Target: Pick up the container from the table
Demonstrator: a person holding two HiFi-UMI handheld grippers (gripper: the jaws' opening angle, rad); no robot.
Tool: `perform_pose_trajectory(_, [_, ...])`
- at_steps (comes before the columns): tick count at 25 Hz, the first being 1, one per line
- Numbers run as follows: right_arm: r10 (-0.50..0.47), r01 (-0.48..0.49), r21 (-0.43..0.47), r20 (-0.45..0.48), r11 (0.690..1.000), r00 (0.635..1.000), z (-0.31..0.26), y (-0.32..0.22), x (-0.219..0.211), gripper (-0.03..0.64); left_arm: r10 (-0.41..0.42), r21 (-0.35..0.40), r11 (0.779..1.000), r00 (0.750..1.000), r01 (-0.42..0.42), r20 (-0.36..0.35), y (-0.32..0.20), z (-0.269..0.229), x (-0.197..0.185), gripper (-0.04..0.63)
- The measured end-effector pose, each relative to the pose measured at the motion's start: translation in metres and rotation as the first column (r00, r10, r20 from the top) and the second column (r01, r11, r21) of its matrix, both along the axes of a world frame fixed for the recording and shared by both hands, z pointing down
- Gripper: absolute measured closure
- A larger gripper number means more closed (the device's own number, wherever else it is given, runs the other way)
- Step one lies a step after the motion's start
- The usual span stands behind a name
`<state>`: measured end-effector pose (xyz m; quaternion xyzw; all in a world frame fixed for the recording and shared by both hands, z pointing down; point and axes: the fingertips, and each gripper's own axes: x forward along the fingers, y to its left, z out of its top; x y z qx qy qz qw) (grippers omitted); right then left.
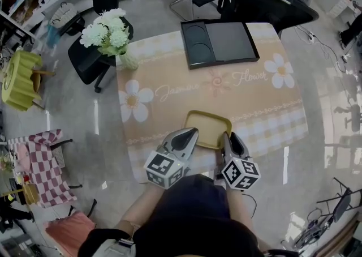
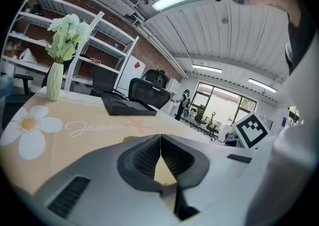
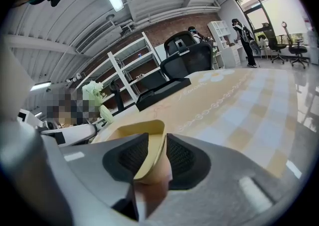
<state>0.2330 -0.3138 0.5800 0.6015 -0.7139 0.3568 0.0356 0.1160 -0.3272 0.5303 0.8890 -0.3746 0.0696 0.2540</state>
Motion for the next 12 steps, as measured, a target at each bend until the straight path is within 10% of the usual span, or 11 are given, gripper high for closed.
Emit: perform_pose_trajectory(12, [-0.001, -0.002, -0.079, -0.044, 0.997, 0.999, 0.012, -0.005, 0.0, 0.551, -0.021, -0.009, 1.0, 1.0, 0.021, -0.002, -0.003, 0.002, -0.004, 0.584])
